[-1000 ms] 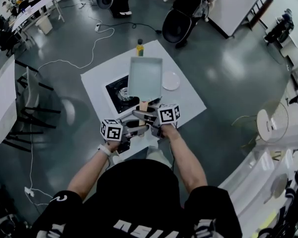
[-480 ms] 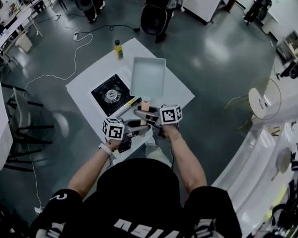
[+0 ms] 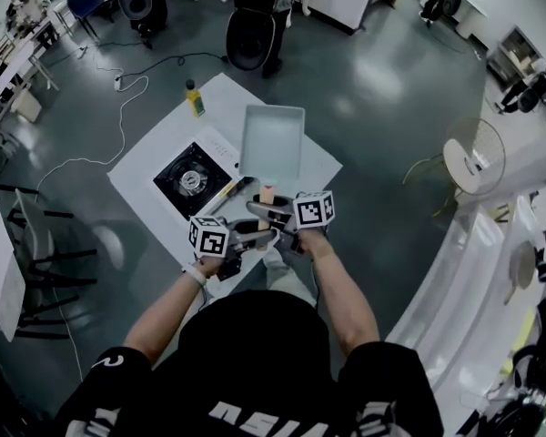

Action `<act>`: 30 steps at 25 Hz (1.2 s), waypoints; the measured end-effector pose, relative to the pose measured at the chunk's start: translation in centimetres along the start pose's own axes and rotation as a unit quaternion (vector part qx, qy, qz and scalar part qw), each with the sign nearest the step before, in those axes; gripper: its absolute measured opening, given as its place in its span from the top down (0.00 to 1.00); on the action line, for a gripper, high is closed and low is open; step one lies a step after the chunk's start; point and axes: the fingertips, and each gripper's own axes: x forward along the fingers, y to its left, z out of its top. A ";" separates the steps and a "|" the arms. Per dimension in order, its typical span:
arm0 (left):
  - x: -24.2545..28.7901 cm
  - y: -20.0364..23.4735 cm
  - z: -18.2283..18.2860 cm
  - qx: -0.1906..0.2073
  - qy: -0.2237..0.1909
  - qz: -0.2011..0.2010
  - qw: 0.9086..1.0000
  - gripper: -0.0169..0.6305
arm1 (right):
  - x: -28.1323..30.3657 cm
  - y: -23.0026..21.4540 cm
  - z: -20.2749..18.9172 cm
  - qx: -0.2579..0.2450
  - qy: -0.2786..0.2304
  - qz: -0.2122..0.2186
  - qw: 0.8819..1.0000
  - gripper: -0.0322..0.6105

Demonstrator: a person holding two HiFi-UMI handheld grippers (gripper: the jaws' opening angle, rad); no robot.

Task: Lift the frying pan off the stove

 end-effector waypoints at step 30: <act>5.1 1.0 -3.3 -0.023 0.063 -0.015 0.998 0.71 | -5.5 -4.1 -2.1 0.039 -0.039 -0.029 0.998 0.61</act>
